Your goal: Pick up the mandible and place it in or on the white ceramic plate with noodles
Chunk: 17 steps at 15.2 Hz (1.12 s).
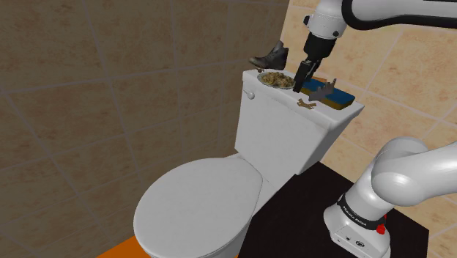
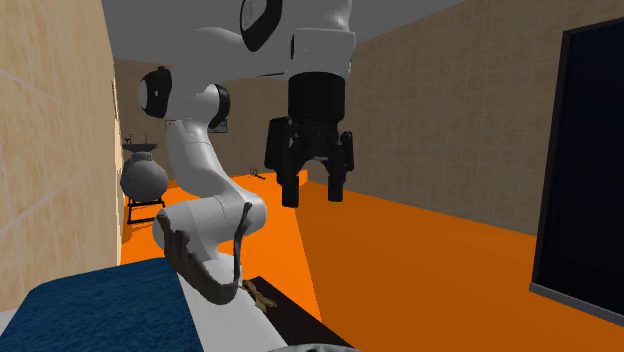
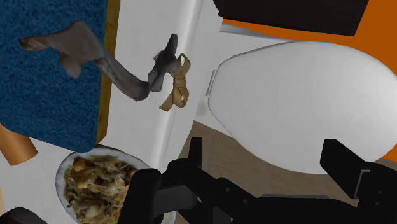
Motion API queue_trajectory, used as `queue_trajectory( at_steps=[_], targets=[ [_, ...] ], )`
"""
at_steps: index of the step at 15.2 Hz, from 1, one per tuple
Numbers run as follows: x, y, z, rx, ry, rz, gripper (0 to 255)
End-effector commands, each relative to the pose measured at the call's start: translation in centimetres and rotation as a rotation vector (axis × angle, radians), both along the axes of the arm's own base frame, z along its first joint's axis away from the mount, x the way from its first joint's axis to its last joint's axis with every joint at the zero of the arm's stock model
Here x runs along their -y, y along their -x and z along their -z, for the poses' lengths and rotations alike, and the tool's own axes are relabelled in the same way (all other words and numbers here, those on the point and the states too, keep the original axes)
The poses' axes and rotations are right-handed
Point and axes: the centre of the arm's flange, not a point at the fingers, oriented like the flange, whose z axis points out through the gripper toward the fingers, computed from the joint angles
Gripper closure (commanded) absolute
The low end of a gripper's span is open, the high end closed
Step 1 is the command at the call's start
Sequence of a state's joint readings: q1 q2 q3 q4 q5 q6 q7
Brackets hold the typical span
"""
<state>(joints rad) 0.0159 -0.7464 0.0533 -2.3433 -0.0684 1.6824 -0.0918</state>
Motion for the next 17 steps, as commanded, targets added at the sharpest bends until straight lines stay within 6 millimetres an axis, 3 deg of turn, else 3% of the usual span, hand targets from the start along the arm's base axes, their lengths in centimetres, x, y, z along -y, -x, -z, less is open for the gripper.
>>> queue_trajectory(
  at_steps=[1, 8, 17],
  targets=[
    [0.0, 0.0, 0.0, 0.000, 0.000, 0.000, 0],
    [9.0, 3.0, -2.5, 0.046, -0.068, 0.321, 0],
    [9.4, 2.7, 1.5, 0.047, -0.069, 0.326, 0]
  ],
)
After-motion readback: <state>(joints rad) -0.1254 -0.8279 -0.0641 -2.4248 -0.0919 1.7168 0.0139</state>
